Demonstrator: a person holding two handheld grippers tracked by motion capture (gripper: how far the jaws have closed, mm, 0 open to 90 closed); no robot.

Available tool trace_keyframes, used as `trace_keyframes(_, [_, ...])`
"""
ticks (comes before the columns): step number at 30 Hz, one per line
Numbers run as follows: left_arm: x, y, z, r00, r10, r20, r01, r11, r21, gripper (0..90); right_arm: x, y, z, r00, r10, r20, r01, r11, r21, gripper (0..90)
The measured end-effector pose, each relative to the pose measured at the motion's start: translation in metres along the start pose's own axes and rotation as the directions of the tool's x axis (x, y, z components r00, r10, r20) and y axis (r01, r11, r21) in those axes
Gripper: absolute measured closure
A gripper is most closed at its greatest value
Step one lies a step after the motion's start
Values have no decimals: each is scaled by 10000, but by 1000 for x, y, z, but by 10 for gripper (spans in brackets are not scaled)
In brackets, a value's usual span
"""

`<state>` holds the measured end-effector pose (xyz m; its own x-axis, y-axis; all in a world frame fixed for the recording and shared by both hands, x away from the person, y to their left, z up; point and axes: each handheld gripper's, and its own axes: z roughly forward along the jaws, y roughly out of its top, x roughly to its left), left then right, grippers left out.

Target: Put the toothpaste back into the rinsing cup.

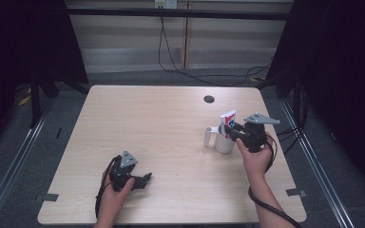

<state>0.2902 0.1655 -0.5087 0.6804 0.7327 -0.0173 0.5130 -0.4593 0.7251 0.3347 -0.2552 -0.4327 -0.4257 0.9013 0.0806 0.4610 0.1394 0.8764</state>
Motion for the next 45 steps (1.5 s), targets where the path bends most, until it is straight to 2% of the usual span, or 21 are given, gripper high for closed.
trace_keyframes(10, [0, 0, 0, 10000, 4, 0, -4, 10000, 3, 154, 0, 0, 0, 9998, -175, 28, 175, 9998, 110, 638])
trace_keyframes(38, [0, 0, 0, 10000, 4, -5, -4, 10000, 6, 153, -2, -4, -1, 9999, -119, 3, 119, 9998, 186, 609])
trace_keyframes(45, [0, 0, 0, 10000, 1, -3, -1, 10000, 0, 153, -1, -4, -1, 9995, -306, 113, 301, 9988, 390, 612])
